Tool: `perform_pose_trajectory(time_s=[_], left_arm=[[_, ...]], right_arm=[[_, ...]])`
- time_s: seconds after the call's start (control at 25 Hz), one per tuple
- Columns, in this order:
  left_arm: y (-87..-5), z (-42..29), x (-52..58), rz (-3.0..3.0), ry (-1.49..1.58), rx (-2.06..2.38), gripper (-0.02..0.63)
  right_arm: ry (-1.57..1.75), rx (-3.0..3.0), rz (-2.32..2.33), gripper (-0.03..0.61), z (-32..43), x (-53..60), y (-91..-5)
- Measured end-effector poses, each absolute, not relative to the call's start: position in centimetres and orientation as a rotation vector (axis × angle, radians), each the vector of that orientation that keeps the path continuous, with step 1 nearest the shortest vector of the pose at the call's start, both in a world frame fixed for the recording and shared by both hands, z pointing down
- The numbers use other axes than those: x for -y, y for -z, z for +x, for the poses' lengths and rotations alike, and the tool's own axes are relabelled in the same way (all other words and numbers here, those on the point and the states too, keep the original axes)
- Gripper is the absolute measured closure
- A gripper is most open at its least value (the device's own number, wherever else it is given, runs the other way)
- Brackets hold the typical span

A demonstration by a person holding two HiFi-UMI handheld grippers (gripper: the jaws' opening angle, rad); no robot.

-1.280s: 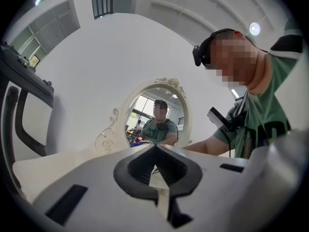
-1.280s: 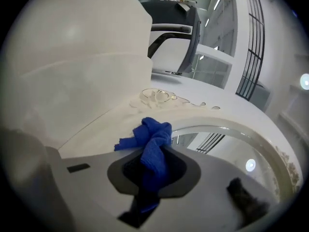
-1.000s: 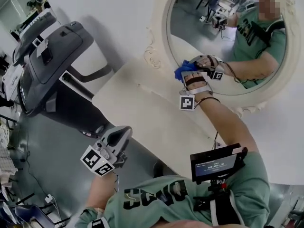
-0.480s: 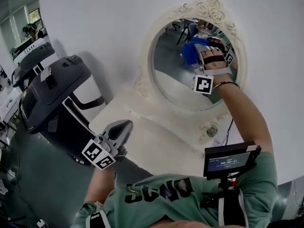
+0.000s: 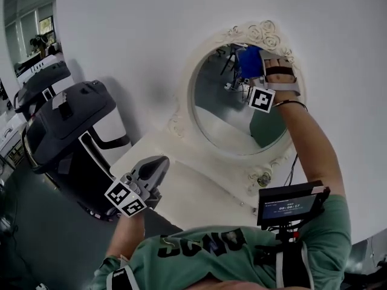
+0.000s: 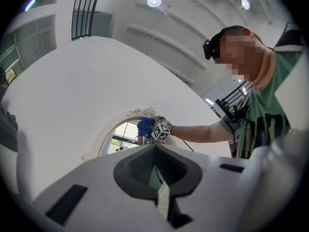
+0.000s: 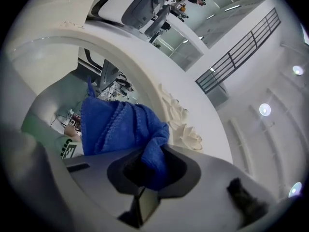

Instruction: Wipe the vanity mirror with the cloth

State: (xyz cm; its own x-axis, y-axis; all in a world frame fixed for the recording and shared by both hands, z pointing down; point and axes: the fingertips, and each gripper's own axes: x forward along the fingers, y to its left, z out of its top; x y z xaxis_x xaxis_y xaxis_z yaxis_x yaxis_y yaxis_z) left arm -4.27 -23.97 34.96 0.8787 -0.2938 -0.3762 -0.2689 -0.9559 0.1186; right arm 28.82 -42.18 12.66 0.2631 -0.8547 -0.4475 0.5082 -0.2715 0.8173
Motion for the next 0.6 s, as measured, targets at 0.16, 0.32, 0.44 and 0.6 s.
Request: perform_pose_trajectory(time_s=[0.16,0.32,0.44,0.6], left_arm=[[-34.9,-3.9,23.1,2.981,0.599,0.435,0.604],[-35.0,-3.0,21.9,2.968,0.572,0.425,0.603],[-37.1,-2.8,22.6,2.943,0.521,0.429,0.603],[-38.0,-2.5,21.4,2.902,0.473,0.445,0.603]], right_arm=[[1.358,0.358,1.282,0.532,28.9,41.1,-12.0],[1.377,0.421,1.305,0.534,28.5,40.3,-13.3],[1.371,0.528,1.24,0.534,27.5,42.3,-21.1],[1.341,0.633,1.104,0.534,26.6,41.7,-32.3]])
